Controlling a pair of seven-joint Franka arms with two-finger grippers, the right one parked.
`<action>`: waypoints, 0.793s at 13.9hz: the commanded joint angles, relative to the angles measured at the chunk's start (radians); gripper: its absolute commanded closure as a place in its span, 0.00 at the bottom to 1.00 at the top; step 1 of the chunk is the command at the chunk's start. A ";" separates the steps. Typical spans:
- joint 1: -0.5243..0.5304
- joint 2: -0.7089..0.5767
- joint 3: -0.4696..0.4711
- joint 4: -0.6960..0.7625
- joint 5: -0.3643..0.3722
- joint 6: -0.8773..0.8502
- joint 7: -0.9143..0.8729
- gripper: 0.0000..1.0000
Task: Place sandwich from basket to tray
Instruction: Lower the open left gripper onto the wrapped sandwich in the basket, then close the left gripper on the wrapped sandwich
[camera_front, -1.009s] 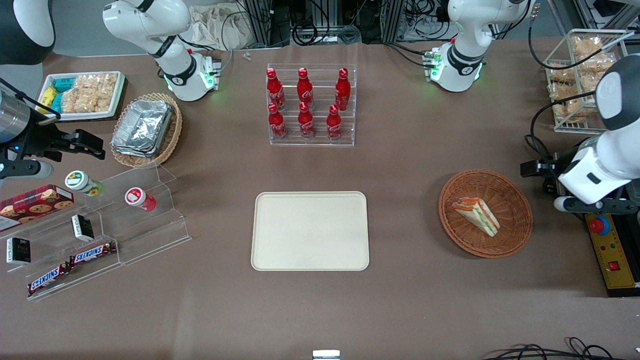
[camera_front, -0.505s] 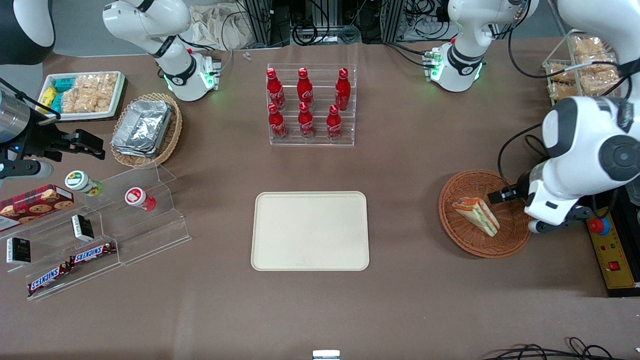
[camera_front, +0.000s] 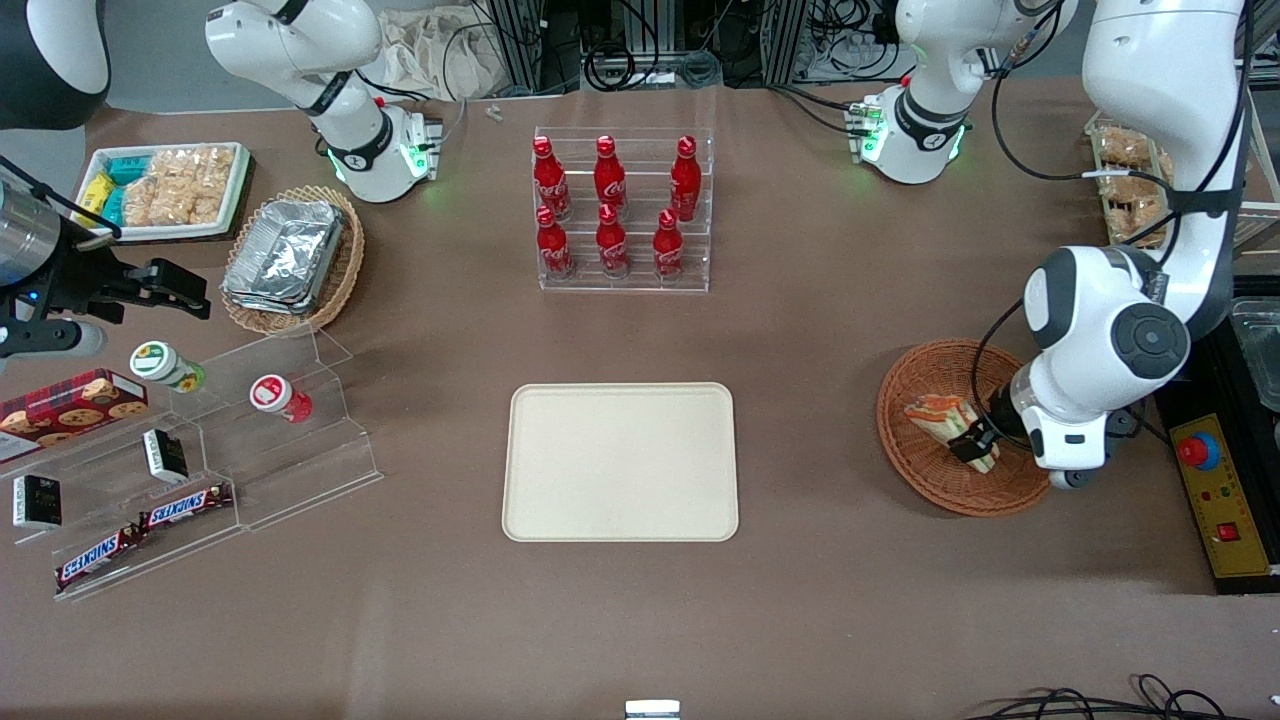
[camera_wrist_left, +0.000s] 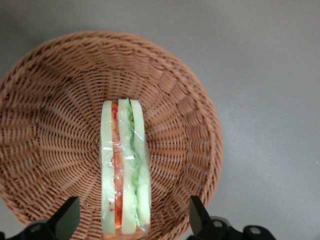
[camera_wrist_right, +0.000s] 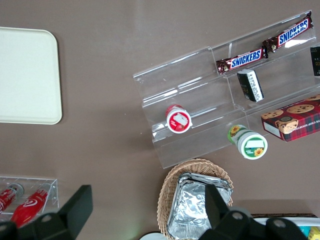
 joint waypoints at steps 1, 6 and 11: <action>0.003 -0.011 0.000 -0.074 0.006 0.087 -0.035 0.02; 0.005 0.029 0.000 -0.123 0.010 0.190 -0.038 0.02; 0.014 0.042 0.005 -0.149 0.013 0.246 -0.036 0.21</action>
